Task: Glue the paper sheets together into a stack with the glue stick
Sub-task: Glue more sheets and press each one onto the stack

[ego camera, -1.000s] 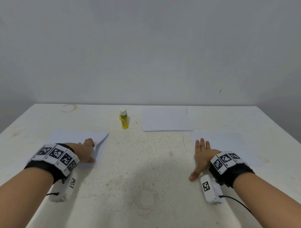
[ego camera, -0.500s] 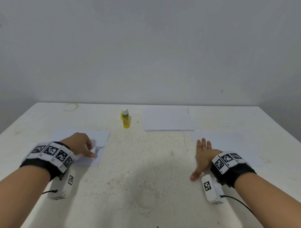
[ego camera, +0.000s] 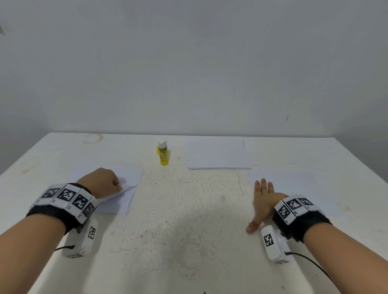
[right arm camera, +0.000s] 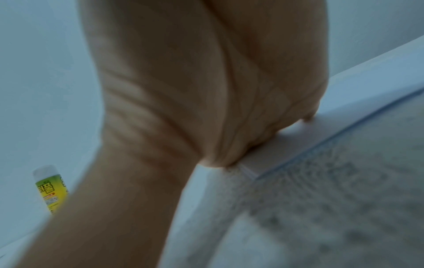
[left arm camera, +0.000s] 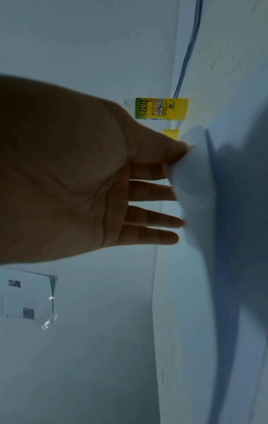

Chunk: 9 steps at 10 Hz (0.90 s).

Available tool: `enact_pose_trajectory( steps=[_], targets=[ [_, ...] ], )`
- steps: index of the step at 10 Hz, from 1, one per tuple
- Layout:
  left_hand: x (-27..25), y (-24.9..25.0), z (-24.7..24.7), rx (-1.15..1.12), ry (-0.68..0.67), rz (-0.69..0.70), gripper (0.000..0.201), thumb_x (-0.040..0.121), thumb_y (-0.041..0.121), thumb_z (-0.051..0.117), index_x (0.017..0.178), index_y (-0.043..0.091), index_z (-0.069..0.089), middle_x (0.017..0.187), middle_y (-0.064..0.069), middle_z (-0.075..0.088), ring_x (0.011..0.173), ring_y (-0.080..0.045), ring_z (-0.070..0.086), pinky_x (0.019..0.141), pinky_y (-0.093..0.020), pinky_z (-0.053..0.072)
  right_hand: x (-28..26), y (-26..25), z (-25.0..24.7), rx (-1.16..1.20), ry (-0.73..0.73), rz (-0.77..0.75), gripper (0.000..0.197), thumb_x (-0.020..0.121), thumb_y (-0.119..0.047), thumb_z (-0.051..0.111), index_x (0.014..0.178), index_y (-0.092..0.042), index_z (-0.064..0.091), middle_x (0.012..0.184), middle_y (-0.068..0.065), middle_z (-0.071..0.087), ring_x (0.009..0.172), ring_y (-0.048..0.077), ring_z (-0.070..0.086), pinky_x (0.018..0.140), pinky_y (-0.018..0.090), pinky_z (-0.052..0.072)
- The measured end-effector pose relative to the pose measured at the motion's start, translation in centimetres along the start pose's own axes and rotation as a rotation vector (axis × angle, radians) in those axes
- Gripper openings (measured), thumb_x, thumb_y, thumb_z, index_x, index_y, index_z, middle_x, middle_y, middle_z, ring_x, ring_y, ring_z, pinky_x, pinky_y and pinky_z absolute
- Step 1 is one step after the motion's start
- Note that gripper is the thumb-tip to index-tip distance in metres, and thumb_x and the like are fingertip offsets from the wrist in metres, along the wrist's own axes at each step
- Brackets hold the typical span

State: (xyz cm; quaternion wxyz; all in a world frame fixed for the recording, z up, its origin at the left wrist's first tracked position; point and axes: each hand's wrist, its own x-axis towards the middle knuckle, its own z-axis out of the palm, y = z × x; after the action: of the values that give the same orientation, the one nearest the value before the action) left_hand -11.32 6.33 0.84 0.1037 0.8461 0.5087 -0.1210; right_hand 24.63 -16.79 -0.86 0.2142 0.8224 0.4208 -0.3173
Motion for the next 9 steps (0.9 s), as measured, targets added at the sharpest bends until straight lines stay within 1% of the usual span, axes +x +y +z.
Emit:
enact_pose_trajectory(
  steps=[1, 2, 3, 4, 5, 6, 7, 8, 9],
  targets=[
    [0.1, -0.1, 0.3, -0.041, 0.162, -0.039, 0.032, 0.098, 0.02, 0.039, 0.069, 0.009, 0.047, 0.082, -0.008, 0.057, 0.075, -0.022, 0.055, 0.067, -0.03, 0.04, -0.1, 0.0, 0.1, -0.001, 0.0, 0.001, 0.157, 0.053, -0.066, 0.079, 0.137, 0.002, -0.036, 0.146, 0.021, -0.039, 0.14, 0.038, -0.028, 0.117, 0.057, 0.003],
    [-0.1, 0.1, 0.2, -0.09, 0.284, -0.049, 0.028, 0.1, 0.024, 0.036, 0.078, 0.008, 0.044, 0.09, -0.009, 0.048, 0.077, -0.025, 0.051, 0.071, -0.033, 0.038, -0.1, 0.0, 0.0, 0.0, 0.002, 0.003, 0.157, 0.053, -0.066, 0.08, 0.137, 0.002, -0.036, 0.147, 0.021, -0.039, 0.14, 0.038, -0.027, 0.117, 0.057, 0.003],
    [-0.5, 0.5, 0.1, 0.069, 0.188, -0.067, 0.037, 0.096, 0.042, 0.046, 0.103, 0.006, 0.047, 0.11, -0.007, 0.045, 0.088, -0.024, 0.053, 0.071, -0.031, 0.04, -0.1, 0.0, 0.0, 0.002, 0.001, 0.005, 0.157, 0.054, -0.065, 0.08, 0.137, 0.002, -0.035, 0.147, 0.021, -0.039, 0.14, 0.038, -0.028, 0.117, 0.057, 0.003],
    [-0.7, 0.6, 0.3, 0.16, 0.16, -0.077, 0.042, 0.093, 0.041, 0.053, 0.113, 0.004, 0.045, 0.119, -0.008, 0.042, 0.094, -0.025, 0.055, 0.068, -0.029, 0.04, -0.1, 0.0, 0.0, 0.005, 0.003, 0.002, 0.157, 0.053, -0.065, 0.08, 0.137, 0.002, -0.035, 0.147, 0.021, -0.038, 0.14, 0.038, -0.027, 0.117, 0.057, 0.002],
    [-1.2, 1.1, 0.0, 0.102, 0.322, -0.029, 0.016, 0.093, 0.011, 0.045, 0.105, 0.001, 0.05, 0.111, -0.013, 0.051, 0.073, -0.029, 0.052, 0.062, -0.034, 0.039, -0.1, 0.0, 0.0, 0.002, 0.006, 0.002, 0.157, 0.054, -0.065, 0.08, 0.137, 0.002, -0.035, 0.147, 0.021, -0.038, 0.14, 0.038, -0.027, 0.117, 0.057, 0.003],
    [-2.3, 3.2, -1.5, 0.214, 0.337, 0.039, 0.023, 0.095, 0.011, 0.038, 0.112, 0.012, 0.053, 0.1, -0.005, 0.061, 0.075, -0.022, 0.057, 0.065, -0.029, 0.045, 0.0, -0.1, 0.0, 0.003, -0.004, 0.0, 0.157, 0.054, -0.065, 0.079, 0.136, 0.002, -0.036, 0.146, 0.022, -0.039, 0.139, 0.039, -0.028, 0.117, 0.057, 0.002],
    [-3.9, 7.6, -2.1, 0.266, 0.301, 0.164, 0.029, 0.098, 0.015, 0.035, 0.118, 0.019, 0.055, 0.103, 0.0, 0.064, 0.081, -0.017, 0.057, 0.065, -0.023, 0.038, 0.3, 0.1, 0.0, -0.006, 0.0, 0.005, 0.159, 0.052, -0.067, 0.079, 0.135, 0.002, -0.037, 0.145, 0.021, -0.04, 0.139, 0.039, -0.029, 0.117, 0.058, 0.003],
    [-5.2, 12.3, -0.9, 0.293, 0.28, 0.319, 0.032, 0.097, 0.013, 0.034, 0.12, 0.017, 0.056, 0.107, -0.002, 0.064, 0.082, -0.018, 0.055, 0.068, -0.025, 0.036, 0.6, 0.2, 0.1, -0.027, 0.009, 0.005, 0.159, 0.051, -0.068, 0.078, 0.135, 0.001, -0.037, 0.146, 0.02, -0.04, 0.139, 0.039, -0.028, 0.117, 0.058, 0.003],
    [-5.8, 16.7, 0.6, 0.32, 0.194, 0.448, 0.026, 0.099, 0.016, 0.036, 0.114, 0.01, 0.057, 0.107, -0.007, 0.062, 0.087, -0.022, 0.057, 0.071, -0.029, 0.038, 0.7, 0.3, 0.2, -0.037, 0.028, 0.008, 0.16, 0.049, -0.07, 0.078, 0.136, 0.001, -0.036, 0.147, 0.019, -0.038, 0.14, 0.039, -0.027, 0.117, 0.058, 0.004]
  ],
)
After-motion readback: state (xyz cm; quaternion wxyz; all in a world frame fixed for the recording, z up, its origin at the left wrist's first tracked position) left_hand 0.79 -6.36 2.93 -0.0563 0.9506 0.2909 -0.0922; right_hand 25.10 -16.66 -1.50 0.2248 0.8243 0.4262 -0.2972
